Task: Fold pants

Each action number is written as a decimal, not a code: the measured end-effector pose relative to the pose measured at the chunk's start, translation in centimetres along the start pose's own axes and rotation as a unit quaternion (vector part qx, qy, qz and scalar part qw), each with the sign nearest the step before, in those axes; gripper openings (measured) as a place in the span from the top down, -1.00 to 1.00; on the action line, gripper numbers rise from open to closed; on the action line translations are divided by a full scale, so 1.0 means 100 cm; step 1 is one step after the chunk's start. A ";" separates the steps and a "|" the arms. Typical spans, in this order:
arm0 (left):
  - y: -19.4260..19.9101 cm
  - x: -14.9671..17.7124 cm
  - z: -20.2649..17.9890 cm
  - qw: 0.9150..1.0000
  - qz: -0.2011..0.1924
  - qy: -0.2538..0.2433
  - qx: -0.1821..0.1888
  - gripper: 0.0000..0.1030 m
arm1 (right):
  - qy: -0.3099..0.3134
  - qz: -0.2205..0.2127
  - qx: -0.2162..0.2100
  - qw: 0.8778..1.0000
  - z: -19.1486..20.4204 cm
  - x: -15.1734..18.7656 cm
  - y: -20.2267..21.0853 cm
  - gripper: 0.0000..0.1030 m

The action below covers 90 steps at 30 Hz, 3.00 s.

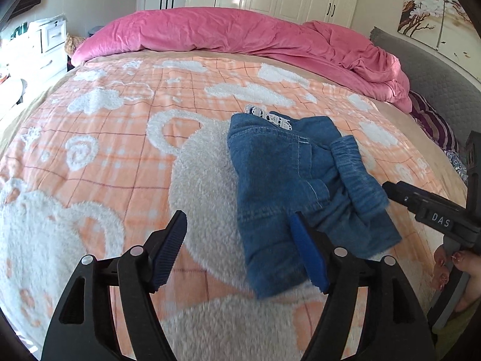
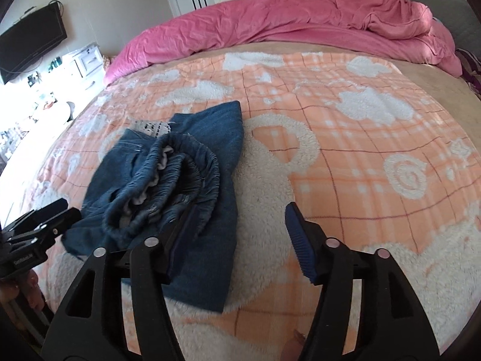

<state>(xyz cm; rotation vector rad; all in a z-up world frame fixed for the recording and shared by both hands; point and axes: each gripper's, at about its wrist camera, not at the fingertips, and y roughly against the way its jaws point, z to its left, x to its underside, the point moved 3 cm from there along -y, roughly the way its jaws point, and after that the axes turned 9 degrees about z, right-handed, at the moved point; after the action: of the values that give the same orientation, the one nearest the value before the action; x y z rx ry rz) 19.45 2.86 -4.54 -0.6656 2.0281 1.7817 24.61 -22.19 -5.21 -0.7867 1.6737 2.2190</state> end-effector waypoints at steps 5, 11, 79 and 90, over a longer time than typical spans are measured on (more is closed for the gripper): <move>0.025 0.016 -0.002 1.000 -0.009 -0.006 -0.004 -0.56 | 0.000 -0.034 -0.007 0.999 0.005 0.011 0.034 -0.21; 0.051 0.040 -0.007 1.000 -0.020 -0.013 -0.002 -0.70 | 0.011 -0.065 -0.008 0.998 0.016 0.028 0.073 -0.59; 0.084 0.141 -0.029 0.999 -0.034 -0.005 -0.019 -0.91 | 0.046 -0.075 0.040 0.995 0.036 0.148 0.100 -0.82; 0.085 0.140 -0.029 0.999 -0.037 -0.004 -0.020 -0.91 | 0.043 -0.070 0.036 0.996 0.034 0.148 0.096 -0.82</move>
<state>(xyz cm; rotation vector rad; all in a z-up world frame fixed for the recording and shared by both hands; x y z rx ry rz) 3.21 -0.73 -4.95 -0.7353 1.9420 1.7843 6.70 -23.65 -4.98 -0.9625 1.6725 2.0464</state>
